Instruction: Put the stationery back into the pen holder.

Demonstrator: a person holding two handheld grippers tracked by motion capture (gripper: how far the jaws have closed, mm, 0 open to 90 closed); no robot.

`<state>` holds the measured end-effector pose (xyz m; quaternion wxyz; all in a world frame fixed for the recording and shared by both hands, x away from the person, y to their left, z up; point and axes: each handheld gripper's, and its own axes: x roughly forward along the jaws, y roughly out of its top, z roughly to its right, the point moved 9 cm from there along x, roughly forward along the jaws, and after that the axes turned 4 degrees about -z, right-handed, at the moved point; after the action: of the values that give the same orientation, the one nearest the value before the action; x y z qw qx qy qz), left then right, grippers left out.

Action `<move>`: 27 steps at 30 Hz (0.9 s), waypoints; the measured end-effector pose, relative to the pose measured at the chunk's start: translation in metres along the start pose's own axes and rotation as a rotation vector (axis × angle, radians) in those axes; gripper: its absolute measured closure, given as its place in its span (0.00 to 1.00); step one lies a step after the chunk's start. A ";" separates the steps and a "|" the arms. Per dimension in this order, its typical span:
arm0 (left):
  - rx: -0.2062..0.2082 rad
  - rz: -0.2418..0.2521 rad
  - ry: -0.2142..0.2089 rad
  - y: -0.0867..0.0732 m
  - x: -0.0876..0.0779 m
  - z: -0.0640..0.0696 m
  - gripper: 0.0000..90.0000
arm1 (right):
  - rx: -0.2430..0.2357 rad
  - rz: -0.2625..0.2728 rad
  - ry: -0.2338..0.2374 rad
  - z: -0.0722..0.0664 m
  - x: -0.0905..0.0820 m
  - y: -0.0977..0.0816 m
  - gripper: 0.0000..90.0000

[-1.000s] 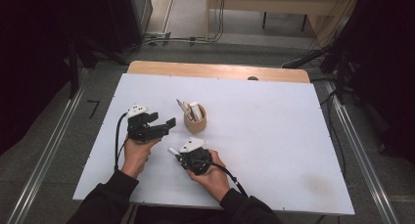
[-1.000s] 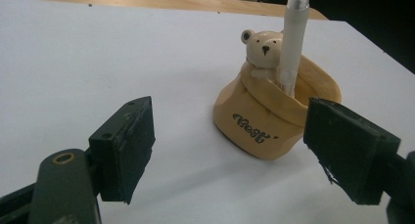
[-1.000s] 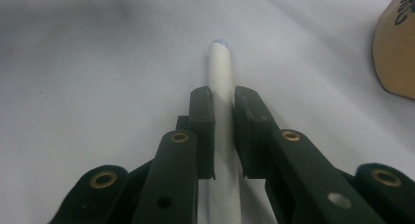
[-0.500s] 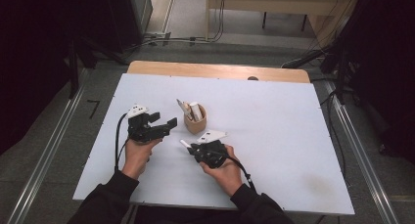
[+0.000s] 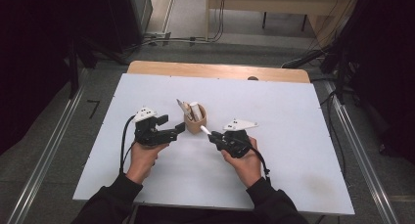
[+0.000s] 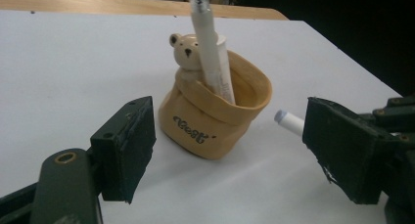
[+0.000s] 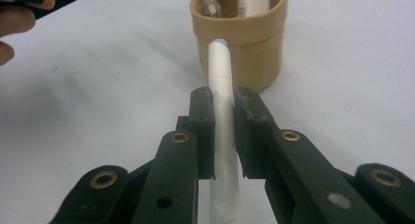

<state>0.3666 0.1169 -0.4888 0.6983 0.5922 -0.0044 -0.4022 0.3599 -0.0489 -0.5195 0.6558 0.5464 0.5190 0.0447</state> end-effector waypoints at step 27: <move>0.060 -0.070 -0.125 -0.017 0.013 0.052 0.25 | 0.054 0.090 0.005 0.014 -0.021 0.016 0.86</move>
<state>0.3404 0.0670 -0.4934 0.6642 0.5863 -0.0392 -0.4621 0.3687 -0.0644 -0.4959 0.6371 0.5865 0.4964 0.0616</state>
